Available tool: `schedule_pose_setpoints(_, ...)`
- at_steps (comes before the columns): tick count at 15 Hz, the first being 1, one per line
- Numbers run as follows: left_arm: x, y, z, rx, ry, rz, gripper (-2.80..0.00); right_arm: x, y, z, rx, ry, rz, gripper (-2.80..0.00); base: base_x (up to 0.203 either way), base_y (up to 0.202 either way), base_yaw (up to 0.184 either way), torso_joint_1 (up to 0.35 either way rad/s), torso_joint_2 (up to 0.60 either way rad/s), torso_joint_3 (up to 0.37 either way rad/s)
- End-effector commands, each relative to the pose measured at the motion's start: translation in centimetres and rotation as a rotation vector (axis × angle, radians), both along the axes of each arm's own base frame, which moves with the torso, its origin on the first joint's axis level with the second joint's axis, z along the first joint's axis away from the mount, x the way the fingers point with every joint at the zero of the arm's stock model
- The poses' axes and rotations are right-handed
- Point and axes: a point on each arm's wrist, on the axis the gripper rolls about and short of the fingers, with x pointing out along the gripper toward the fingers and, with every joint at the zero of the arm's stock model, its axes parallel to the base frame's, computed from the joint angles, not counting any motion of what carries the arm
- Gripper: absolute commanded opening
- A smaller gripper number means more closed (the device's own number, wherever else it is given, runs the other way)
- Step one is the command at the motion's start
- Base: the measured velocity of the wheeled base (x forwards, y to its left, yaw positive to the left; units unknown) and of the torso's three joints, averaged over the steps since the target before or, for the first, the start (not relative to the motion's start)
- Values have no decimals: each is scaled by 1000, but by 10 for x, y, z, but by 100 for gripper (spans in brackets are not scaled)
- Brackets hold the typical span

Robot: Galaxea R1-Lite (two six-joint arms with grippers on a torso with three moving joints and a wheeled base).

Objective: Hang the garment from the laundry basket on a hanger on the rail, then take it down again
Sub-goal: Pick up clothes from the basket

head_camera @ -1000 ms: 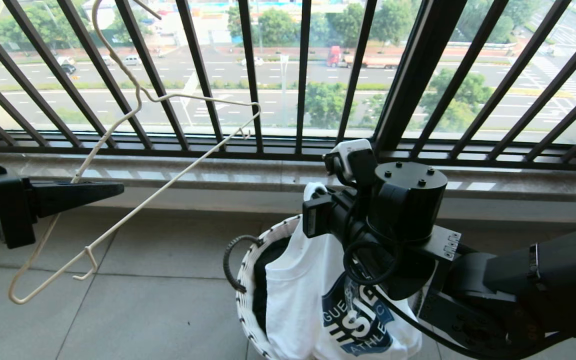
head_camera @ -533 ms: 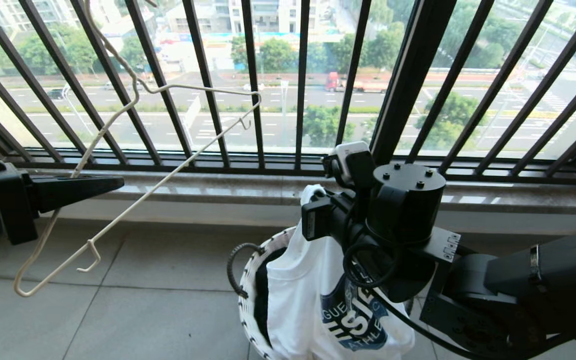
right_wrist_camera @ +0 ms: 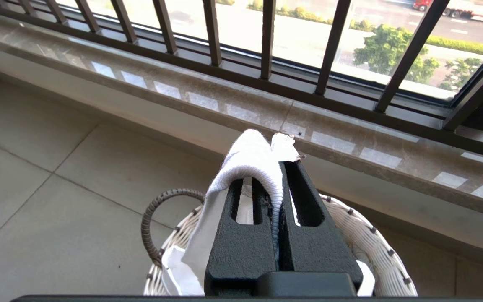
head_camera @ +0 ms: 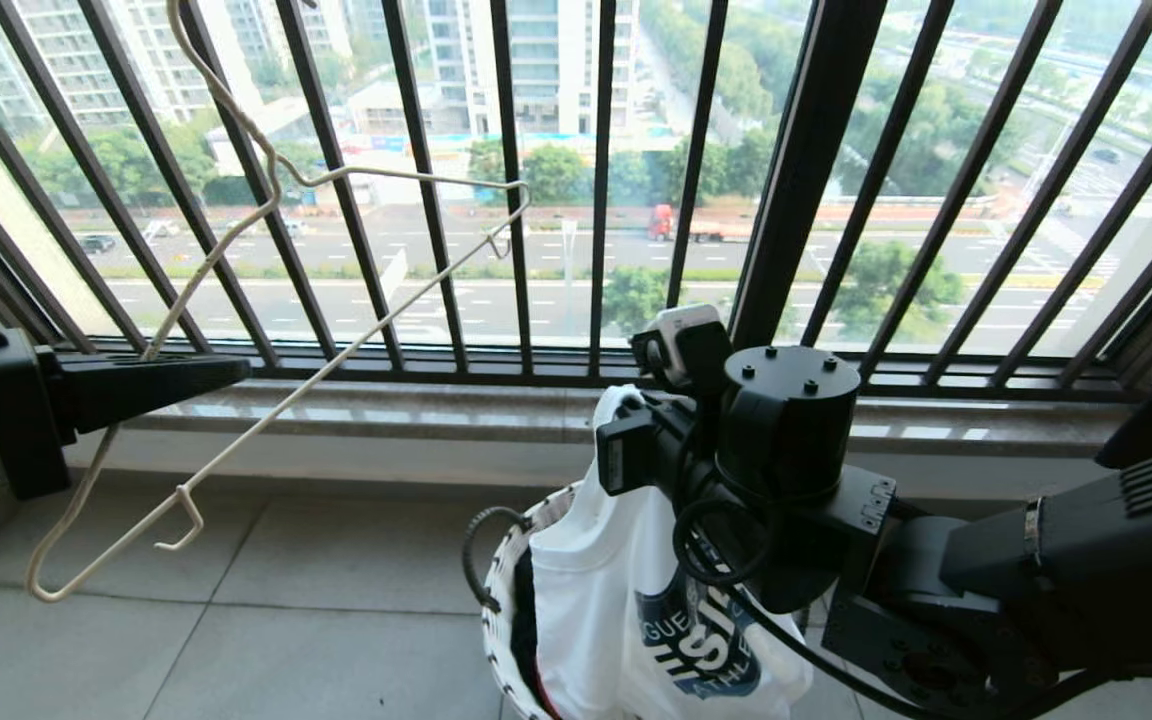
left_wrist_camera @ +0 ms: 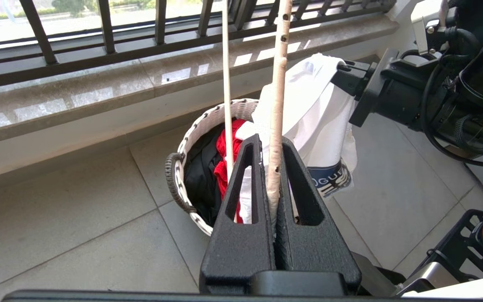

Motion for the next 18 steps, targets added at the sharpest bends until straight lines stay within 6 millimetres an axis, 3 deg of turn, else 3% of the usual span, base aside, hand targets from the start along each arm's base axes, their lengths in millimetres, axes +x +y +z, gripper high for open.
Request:
schedule_pose_setpoints(1, 0, -1, 0, -1, 0, -8, -280, 1, 1, -1, 0, -1, -4, -280, 0, 0, 0, -2, 5, 205)
schedule_pose_setpoints(18, -1, -1, -5, 5, 9, -12, -280, 5, 4, -12, -16, 10, -10, -280, 0, 0, 0, 0, -3, 178)
